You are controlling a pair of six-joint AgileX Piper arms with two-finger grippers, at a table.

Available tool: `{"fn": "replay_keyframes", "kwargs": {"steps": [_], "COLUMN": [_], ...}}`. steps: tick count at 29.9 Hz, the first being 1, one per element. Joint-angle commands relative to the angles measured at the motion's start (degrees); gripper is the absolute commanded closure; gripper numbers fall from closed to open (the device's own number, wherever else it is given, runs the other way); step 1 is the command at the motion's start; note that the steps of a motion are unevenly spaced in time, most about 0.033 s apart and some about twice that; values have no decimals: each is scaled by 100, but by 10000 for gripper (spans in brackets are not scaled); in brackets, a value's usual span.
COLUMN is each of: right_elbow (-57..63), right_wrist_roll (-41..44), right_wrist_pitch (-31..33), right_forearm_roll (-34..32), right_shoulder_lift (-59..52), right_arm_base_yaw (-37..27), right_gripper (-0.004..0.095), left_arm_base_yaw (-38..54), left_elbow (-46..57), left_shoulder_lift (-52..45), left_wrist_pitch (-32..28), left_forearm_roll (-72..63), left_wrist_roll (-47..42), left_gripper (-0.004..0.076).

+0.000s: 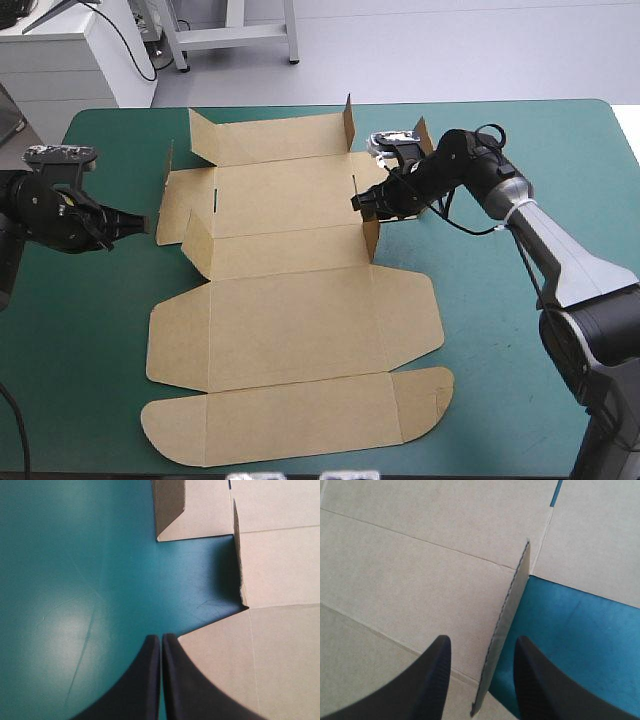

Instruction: Fold the box

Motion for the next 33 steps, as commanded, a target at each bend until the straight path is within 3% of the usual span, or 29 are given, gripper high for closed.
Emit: {"fn": "replay_keyframes", "kwargs": {"steps": [1,7,14,23,33], "right_elbow": [-397,-872,-1309,-1359,-1359], "right_wrist_roll": [-12,110,307,194,-1081], "right_wrist_pitch": [31,536,1269,1265,1470], "right_forearm_roll": [233,92,-780,-962,-1417], "right_shoulder_lift": [-69,310,599,641,641], "right_arm_base_yaw": [7,73,184,193,193], "right_gripper": [527,542,721,914,908], "left_arm_base_yaw": [-6,-6,-6,-6,-6], "left_elbow": [-185,-185,-185,-185,-185], "left_shoulder_lift": [-167,-167,-167,-167,-167], "left_wrist_pitch": [-215,-215,-182,-173,-33], "left_forearm_roll": [-19,-104,-101,-101,-55], "left_wrist_roll": [14,14,39,73,73], "left_gripper": [731,731,731,731,731]}}
